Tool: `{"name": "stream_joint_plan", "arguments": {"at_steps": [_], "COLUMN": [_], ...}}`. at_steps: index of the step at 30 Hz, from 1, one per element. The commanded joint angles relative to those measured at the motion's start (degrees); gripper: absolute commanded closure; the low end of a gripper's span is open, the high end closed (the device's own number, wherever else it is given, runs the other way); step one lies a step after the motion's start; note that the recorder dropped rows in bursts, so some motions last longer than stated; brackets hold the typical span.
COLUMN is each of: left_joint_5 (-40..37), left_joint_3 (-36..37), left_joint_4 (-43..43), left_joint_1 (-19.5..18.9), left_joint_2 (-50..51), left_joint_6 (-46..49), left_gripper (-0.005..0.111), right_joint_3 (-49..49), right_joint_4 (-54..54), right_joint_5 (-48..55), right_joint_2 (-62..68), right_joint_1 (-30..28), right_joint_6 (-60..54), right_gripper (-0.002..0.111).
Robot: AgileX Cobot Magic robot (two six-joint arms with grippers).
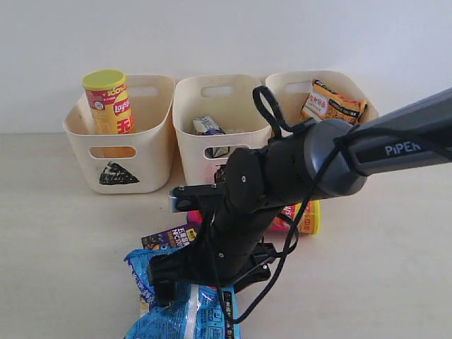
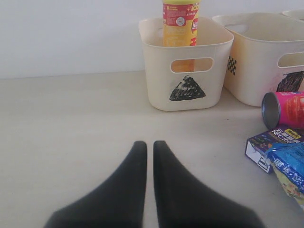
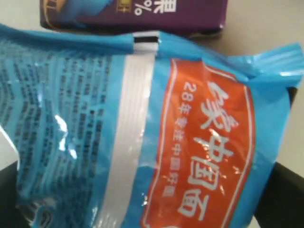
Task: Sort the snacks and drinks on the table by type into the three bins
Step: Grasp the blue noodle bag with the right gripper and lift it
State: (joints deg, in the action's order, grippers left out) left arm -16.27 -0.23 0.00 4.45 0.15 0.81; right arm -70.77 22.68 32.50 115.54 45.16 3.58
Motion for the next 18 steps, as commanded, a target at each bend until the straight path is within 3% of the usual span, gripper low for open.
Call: {"name": "stream_joint_plan", "arguments": {"at_steps": [1,4,8,10,18], "left_joint_5": [0.4,0.4,0.4,0.3,0.3], "left_joint_3": [0.2,0.2,0.2,0.2,0.2], "left_joint_4": [0.0,0.0,0.0,0.0,0.0], "left_joint_1": [0.2,0.2,0.2,0.2,0.2], "left_joint_2": [-0.2,-0.2,-0.2,-0.2,-0.2], "left_joint_6": [-0.4,-0.4,-0.4,-0.4,-0.4], "left_gripper": [0.103,0.103,0.103,0.103,0.103], "right_joint_3": [-0.2,-0.2,-0.2,-0.2,-0.2], "right_joint_4": [-0.5,0.6,0.6,0.5,-2.6], "right_joint_5": [0.9,0.9,1.3,1.8,2.9], "right_joint_2": [1.6,1.6,1.5,0.9,-7.1], "right_joint_1": [0.0,0.0,0.0,0.0,-0.2], "right_joint_6": [-1.0,-1.2,-1.7,-2.7,-3.6], "right_gripper": [0.008,0.037,0.11,0.105,0.106]}}
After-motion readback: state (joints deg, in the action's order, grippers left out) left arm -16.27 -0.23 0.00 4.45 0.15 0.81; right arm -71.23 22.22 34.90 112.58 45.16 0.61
